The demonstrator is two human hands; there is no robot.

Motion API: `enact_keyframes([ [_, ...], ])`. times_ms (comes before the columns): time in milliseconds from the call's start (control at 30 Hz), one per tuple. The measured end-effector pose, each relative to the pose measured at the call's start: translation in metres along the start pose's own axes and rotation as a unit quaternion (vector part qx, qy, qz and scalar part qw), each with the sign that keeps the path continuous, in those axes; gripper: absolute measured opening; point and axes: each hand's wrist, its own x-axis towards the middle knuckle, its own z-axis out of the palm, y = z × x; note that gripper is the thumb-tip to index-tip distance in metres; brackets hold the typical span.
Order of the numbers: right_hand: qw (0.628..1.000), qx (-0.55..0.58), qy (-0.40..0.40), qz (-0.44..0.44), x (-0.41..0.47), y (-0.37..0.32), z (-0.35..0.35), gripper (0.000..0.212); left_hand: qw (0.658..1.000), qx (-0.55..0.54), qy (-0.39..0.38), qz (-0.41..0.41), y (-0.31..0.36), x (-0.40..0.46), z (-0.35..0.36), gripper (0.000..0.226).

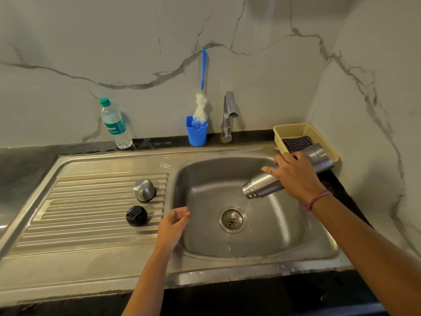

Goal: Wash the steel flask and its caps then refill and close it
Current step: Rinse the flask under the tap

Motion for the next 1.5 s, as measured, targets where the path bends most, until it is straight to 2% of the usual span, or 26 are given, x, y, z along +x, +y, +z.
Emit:
enact_keyframes([
  [833, 0.999, 0.018, 0.014, -0.039, 0.007, -0.001, -0.001, 0.055, 1.000, 0.018, 0.011, -0.004, -0.002, 0.001, 0.001, 0.020],
  [1067, 0.998, 0.056, -0.002, -0.013, 0.014, -0.003, 0.009, 0.070, 1.000, -0.001, -0.006, -0.004, 0.003, -0.001, 0.002, 0.019],
  [1200, 0.991, 0.130, -0.017, 0.031, 0.017, -0.010, 0.013, 0.079, 1.000, -0.001, -0.027, 0.001, 0.014, 0.000, 0.006, 0.018],
  [1300, 0.972, 0.223, -0.038, 0.072, 0.024, -0.019, 0.016, 0.088, 0.999, 0.007, -0.043, 0.010, 0.024, 0.001, 0.008, 0.018],
  [1500, 0.891, 0.444, -0.045, 0.083, 0.031, -0.052, 0.012, 0.094, 0.994, 0.031, -0.090, 0.058, 0.050, 0.006, 0.009, 0.029],
])
